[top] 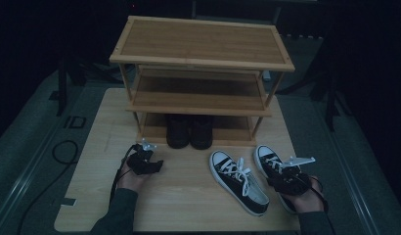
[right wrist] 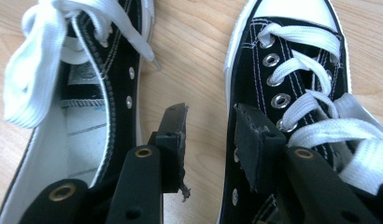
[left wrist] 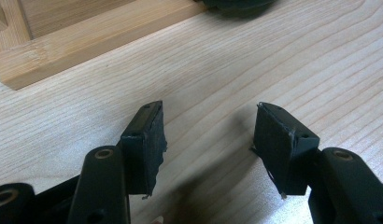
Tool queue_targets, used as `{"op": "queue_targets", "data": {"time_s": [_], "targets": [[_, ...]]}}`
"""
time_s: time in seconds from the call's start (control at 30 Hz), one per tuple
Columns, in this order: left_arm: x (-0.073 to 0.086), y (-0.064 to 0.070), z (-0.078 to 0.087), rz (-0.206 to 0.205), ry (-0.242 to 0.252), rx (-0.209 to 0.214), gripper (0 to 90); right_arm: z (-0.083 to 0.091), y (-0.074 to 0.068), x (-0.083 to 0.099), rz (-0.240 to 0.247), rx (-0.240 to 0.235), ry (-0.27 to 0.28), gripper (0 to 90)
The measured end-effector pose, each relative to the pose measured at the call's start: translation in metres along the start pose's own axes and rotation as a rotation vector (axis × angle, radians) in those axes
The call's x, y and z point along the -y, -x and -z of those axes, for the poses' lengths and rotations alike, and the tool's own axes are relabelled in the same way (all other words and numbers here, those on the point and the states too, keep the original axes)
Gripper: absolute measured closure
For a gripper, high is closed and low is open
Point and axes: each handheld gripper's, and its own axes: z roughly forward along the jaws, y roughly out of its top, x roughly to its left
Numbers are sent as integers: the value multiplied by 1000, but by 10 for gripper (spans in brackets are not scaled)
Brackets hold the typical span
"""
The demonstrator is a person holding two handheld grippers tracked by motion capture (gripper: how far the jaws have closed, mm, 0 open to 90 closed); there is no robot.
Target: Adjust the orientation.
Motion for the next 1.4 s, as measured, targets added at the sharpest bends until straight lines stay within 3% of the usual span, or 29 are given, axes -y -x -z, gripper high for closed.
{"op": "queue_targets", "data": {"time_s": [0.4,0.57,0.67,0.77,0.8,0.93,1.13,1.23,1.3,1.4], "targets": [[0,0,0,-2,0,1,438,26,2,1,-14,41,26,613],[0,0,0,-3,0,2,438,39,8,3,-27,80,35,605],[0,0,0,-2,1,2,438,42,11,6,-37,117,4,615],[0,0,0,-1,1,1,438,38,10,9,-43,105,-39,620],[0,0,0,-1,1,1,438,36,10,10,-45,124,-47,627],[0,0,0,-2,1,1,438,33,15,11,-83,109,-55,645],[0,0,0,-2,4,2,438,17,16,10,-93,81,-83,624],[0,0,0,-2,4,1,438,5,21,7,-120,65,-65,652],[0,0,0,-3,3,2,438,3,24,7,-141,46,-15,788],[0,0,0,-5,3,3,438,5,25,7,-137,51,33,837]]}}
